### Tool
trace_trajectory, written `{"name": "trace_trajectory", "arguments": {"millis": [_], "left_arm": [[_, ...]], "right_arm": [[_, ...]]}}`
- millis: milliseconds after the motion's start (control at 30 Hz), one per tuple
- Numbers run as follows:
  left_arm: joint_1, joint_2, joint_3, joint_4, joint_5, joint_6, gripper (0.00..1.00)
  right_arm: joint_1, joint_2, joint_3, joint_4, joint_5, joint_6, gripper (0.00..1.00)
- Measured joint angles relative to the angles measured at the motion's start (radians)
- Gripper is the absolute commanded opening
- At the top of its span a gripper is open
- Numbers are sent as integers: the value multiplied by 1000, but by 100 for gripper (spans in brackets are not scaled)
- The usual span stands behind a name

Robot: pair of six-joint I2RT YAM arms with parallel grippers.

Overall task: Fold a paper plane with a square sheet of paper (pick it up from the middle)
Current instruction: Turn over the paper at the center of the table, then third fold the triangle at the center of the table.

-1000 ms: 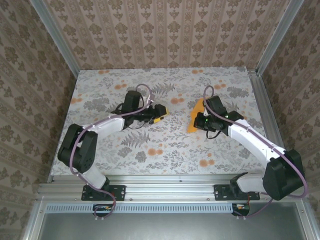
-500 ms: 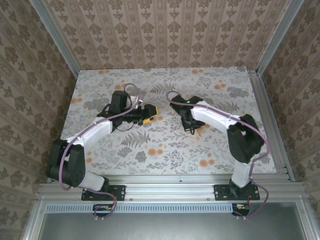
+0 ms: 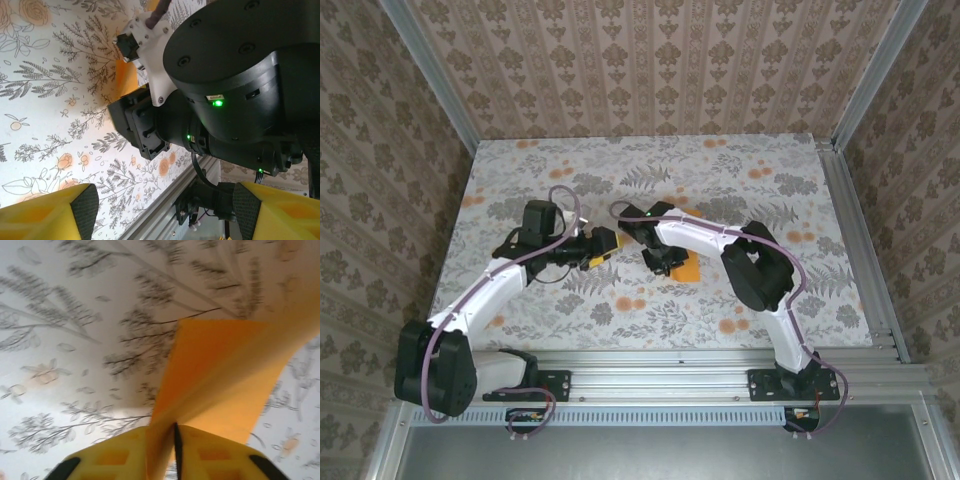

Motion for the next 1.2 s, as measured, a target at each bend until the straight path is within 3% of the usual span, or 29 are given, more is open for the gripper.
{"name": "trace_trajectory", "arguments": {"millis": [267, 367, 567, 900, 1200], "left_arm": [[0, -31, -1, -52, 6, 24, 73], [0, -33, -1, -53, 6, 25, 73], [-7, -11, -1, -49, 4, 29, 68], [-166, 264, 129, -26, -98, 87, 49], [-217, 519, 311, -3, -177, 164, 39]], "right_arm": [[-4, -33, -68, 136, -124, 20, 37], [-19, -117, -147, 196, -179, 27, 43], [-113, -378, -338, 332, -298, 43, 43], [-294, -556, -615, 453, -428, 63, 50], [-365, -574, -745, 592, -556, 92, 50]]}}
